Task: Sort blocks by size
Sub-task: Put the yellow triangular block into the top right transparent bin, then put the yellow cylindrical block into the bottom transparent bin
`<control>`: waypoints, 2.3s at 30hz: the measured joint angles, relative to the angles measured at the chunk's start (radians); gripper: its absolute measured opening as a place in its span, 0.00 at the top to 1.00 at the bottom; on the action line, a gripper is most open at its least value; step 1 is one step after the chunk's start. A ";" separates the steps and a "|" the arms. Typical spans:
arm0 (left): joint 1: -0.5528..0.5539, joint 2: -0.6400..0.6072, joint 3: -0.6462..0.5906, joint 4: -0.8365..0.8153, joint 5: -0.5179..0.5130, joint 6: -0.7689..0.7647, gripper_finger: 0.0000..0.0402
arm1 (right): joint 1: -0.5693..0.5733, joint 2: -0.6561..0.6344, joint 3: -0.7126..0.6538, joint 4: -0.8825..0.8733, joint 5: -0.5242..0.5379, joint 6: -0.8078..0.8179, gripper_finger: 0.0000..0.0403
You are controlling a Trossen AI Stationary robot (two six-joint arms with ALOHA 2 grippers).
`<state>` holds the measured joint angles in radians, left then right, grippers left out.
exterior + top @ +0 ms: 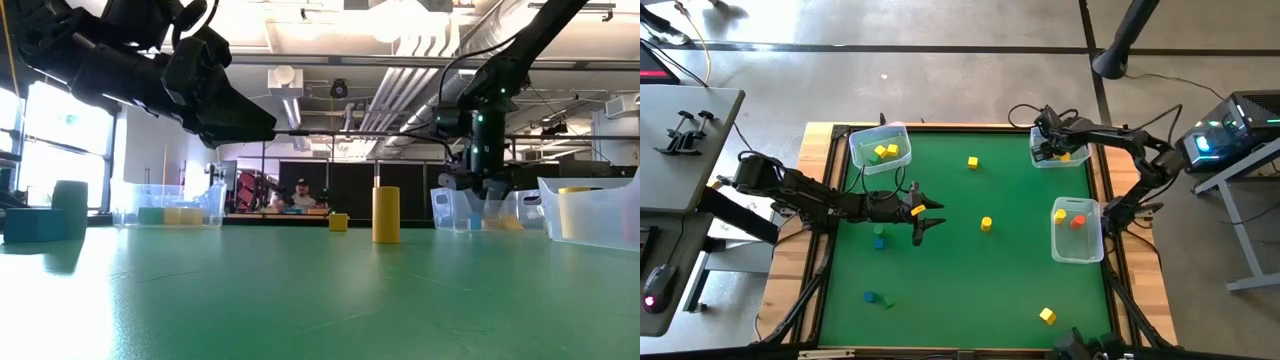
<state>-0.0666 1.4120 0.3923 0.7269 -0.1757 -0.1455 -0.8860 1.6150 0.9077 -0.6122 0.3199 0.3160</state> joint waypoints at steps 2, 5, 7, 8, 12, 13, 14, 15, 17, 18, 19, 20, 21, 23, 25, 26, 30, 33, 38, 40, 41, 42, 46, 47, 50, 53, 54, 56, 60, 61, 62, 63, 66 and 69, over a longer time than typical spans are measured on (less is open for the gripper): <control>0.000 0.000 0.000 0.000 0.000 0.000 0.51 | 0.000 -0.003 0.000 0.000 -0.001 -0.019 0.56; 0.000 0.000 0.000 0.000 0.000 0.000 0.51 | 0.000 -0.021 0.000 -0.009 0.007 -0.058 0.56; 0.000 0.000 0.000 0.000 0.000 0.000 0.51 | 0.000 -0.047 0.000 -0.008 0.017 -0.063 0.56; 0.000 0.000 0.000 0.000 0.000 0.000 0.51 | 0.003 -0.063 0.000 -0.009 0.020 -0.063 0.56; 0.000 0.000 0.000 0.002 0.000 0.000 0.51 | 0.041 -0.153 0.000 -0.010 0.022 -0.085 0.55; 0.000 0.000 0.000 0.003 0.000 0.000 0.51 | 0.058 -0.179 0.000 -0.009 0.022 -0.089 0.55; 0.000 0.000 0.000 0.003 0.000 0.000 0.51 | 0.077 -0.206 0.000 -0.010 0.022 -0.089 0.55; 0.000 0.000 0.000 0.003 0.000 -0.001 0.51 | 0.100 -0.234 0.000 -0.011 0.022 -0.089 0.55; 0.000 0.000 0.000 0.004 0.000 -0.003 0.51 | 0.160 -0.291 0.000 -0.018 0.024 -0.089 0.55; 0.000 0.000 0.000 0.004 0.000 -0.010 0.51 | 0.196 -0.318 0.000 -0.021 0.024 -0.089 0.55; 0.000 0.000 0.000 0.004 0.000 -0.015 0.51 | 0.237 -0.342 0.000 -0.024 0.023 -0.089 0.55; 0.000 0.000 0.000 0.004 0.000 -0.019 0.51 | 0.284 -0.364 0.000 -0.027 0.023 -0.087 0.55; 0.000 0.000 0.000 0.004 0.000 -0.019 0.51 | 0.334 -0.383 0.000 -0.028 0.025 -0.084 0.55; 0.000 0.000 0.000 0.004 0.000 -0.019 0.51 | 0.446 -0.412 0.000 -0.026 0.053 -0.064 0.55; 0.000 0.000 0.000 0.004 0.000 -0.019 0.51 | 0.568 -0.423 0.000 -0.027 0.103 -0.037 0.55; 0.000 0.000 0.000 0.004 0.000 -0.020 0.51 | 0.633 -0.424 0.000 -0.027 0.130 -0.025 0.55; 0.000 0.000 0.000 0.004 0.000 -0.020 0.51 | 0.900 -0.421 -0.010 -0.012 0.227 0.022 0.55; 0.000 0.000 0.000 0.004 0.000 -0.018 0.51 | 1.098 -0.419 -0.032 0.000 0.252 0.061 0.55; 0.000 0.000 0.000 0.004 0.000 -0.015 0.51 | 1.346 -0.419 -0.064 0.035 0.252 0.199 0.55; 0.000 0.000 0.000 0.004 0.000 -0.007 0.51 | 1.401 -0.419 -0.086 0.079 0.248 0.257 0.55; 0.000 0.000 0.000 0.004 0.000 -0.002 0.51 | 1.420 -0.419 -0.104 0.107 0.244 0.283 0.55; 0.000 0.000 0.000 0.004 0.000 0.001 0.51 | 1.435 -0.415 -0.127 0.148 0.241 0.313 0.55; 0.000 0.000 0.000 0.005 0.000 0.012 0.51 | 1.444 -0.378 -0.254 0.386 0.242 0.360 0.55; 0.000 0.000 0.000 0.005 0.000 0.018 0.51 | 1.433 -0.361 -0.284 0.458 0.257 0.359 0.55; 0.000 0.000 0.000 0.009 0.000 0.026 0.51 | 1.381 -0.311 -0.360 0.649 0.273 0.324 0.53; 0.000 0.000 0.000 0.011 0.000 0.036 0.51 | 1.316 -0.262 -0.391 0.795 0.260 0.223 0.48; 0.000 0.000 0.000 0.011 0.000 0.043 0.51 | 1.290 -0.245 -0.391 0.830 0.251 0.182 0.45; 0.000 0.000 0.000 0.011 0.000 0.045 0.51 | 1.241 -0.209 -0.391 0.897 0.219 0.104 0.40; 0.000 0.000 0.000 0.011 0.000 0.044 0.51 | 1.137 -0.125 -0.391 1.044 0.139 0.009 0.32; 0.000 0.000 0.000 0.011 0.000 0.042 0.51 | 1.114 -0.105 -0.391 1.072 0.125 0.000 0.32; 0.000 0.000 0.000 0.010 0.000 0.034 0.51 | 1.096 -0.086 -0.391 1.089 0.114 -0.004 0.31; 0.000 0.000 0.000 0.009 0.000 0.026 0.51 | 1.078 -0.071 -0.391 1.098 0.101 -0.008 0.31; 0.000 0.000 0.000 0.004 0.000 0.019 0.51 | 1.042 -0.027 -0.391 1.130 0.033 -0.015 0.32; 0.000 0.000 0.000 0.004 0.000 0.019 0.51 | 1.027 0.028 -0.391 1.201 -0.031 -0.051 0.35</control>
<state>-0.0669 1.4124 0.3923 0.7311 -0.1757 -0.1268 0.1409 1.6425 0.5167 0.5889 0.2891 0.2655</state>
